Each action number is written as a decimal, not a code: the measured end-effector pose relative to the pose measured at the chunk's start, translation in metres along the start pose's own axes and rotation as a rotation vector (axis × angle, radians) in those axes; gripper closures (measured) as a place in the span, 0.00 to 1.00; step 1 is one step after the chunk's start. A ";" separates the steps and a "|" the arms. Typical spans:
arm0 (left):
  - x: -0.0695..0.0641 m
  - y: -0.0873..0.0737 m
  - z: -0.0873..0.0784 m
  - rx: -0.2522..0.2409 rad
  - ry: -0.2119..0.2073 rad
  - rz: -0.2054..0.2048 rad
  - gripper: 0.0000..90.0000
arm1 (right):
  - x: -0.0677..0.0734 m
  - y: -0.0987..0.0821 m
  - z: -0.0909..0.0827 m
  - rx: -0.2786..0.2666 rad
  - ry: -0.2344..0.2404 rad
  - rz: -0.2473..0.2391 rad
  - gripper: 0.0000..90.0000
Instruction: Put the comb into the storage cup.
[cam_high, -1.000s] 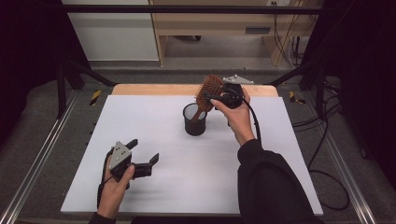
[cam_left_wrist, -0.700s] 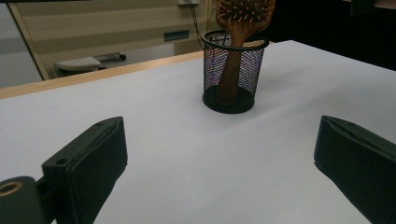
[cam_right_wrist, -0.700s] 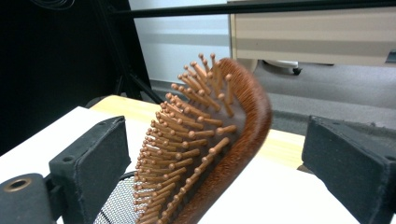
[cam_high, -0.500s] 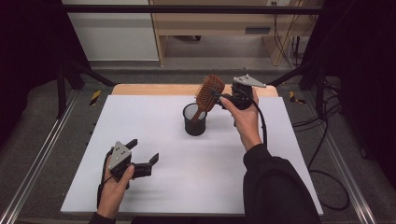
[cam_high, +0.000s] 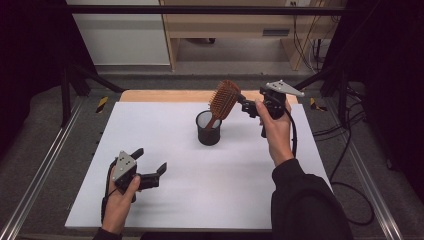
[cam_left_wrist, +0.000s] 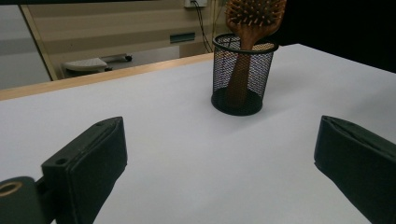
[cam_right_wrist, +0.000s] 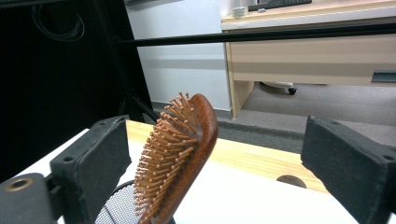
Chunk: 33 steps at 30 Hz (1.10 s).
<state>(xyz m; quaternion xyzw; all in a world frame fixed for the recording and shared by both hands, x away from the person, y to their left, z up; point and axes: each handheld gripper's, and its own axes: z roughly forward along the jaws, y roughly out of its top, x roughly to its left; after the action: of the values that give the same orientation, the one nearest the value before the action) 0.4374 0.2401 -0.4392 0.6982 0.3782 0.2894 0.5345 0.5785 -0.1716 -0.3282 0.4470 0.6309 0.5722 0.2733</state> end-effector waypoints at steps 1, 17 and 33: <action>0.001 0.000 -0.001 0.000 0.010 0.005 0.03 | -0.002 0.000 -0.003 -0.001 0.003 0.002 0.10; 0.023 -0.004 -0.025 -0.026 0.086 -0.012 0.03 | -0.020 -0.003 -0.042 -0.080 -0.023 -0.040 0.05; 0.034 -0.008 -0.048 -0.094 0.121 -0.058 0.03 | -0.037 -0.016 -0.073 -0.138 -0.091 -0.084 0.03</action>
<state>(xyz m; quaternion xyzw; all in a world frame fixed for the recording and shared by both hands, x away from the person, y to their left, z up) 0.4157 0.2946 -0.4341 0.6424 0.4158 0.3328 0.5511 0.5286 -0.2383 -0.3352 0.4258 0.5951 0.5814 0.3556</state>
